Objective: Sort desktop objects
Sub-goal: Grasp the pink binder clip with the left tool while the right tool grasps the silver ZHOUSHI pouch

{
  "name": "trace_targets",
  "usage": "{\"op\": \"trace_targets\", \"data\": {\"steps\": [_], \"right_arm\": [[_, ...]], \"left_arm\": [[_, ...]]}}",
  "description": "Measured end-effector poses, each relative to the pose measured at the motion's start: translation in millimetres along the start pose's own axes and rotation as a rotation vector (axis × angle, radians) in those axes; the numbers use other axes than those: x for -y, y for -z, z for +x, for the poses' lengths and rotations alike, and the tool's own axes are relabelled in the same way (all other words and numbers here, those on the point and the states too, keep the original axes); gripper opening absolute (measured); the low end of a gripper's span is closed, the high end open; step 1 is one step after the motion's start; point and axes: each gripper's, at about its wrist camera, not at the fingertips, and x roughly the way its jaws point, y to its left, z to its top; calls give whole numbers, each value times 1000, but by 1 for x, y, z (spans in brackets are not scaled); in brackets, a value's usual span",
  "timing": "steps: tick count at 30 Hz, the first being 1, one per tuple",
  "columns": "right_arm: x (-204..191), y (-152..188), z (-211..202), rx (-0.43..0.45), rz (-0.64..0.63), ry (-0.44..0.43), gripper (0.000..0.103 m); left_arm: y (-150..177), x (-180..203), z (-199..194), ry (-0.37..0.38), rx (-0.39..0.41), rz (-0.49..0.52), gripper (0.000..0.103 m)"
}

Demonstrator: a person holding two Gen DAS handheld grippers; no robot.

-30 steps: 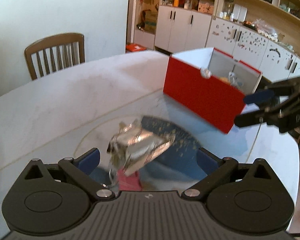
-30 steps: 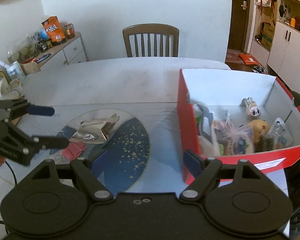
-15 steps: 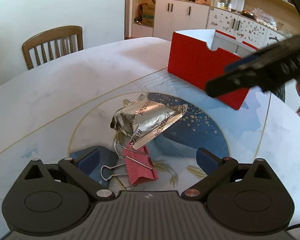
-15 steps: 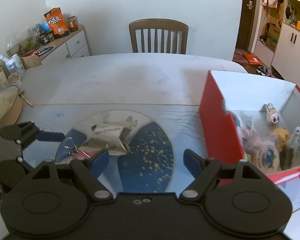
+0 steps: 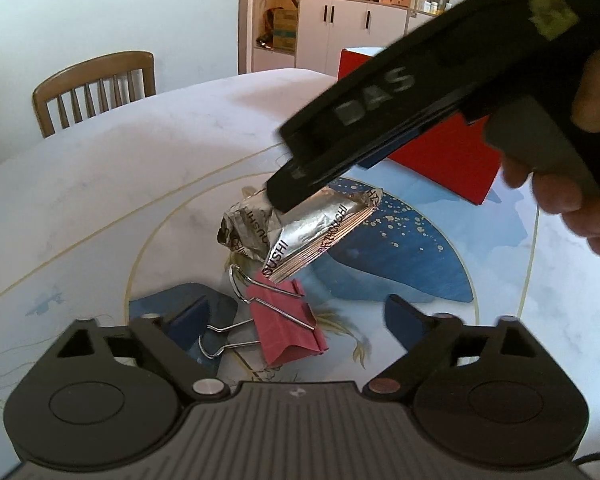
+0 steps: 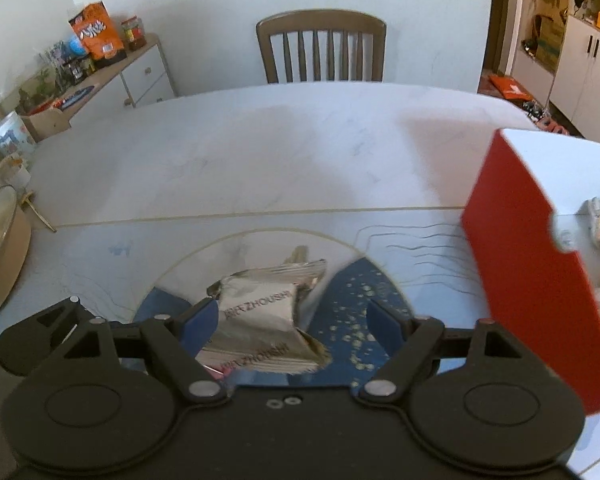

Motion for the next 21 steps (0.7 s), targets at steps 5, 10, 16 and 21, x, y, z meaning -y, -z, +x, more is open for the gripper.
{"op": "trace_targets", "data": {"steps": [5, 10, 16, 21], "right_arm": [[-7, -5, 21, -52, 10, -3, 79], [-8, -7, 38, -101, 25, -3, 73], [-8, -5, 43, -126, 25, -5, 66], [-8, -4, 41, -124, 12, -15, 52]], "left_arm": [[1, -1, 5, 7, -4, 0, 75], [4, -2, 7, -5, 0, 0, 66], [6, 1, 6, -14, 8, 11, 46], [2, 0, 6, -25, 3, 2, 38]]}}
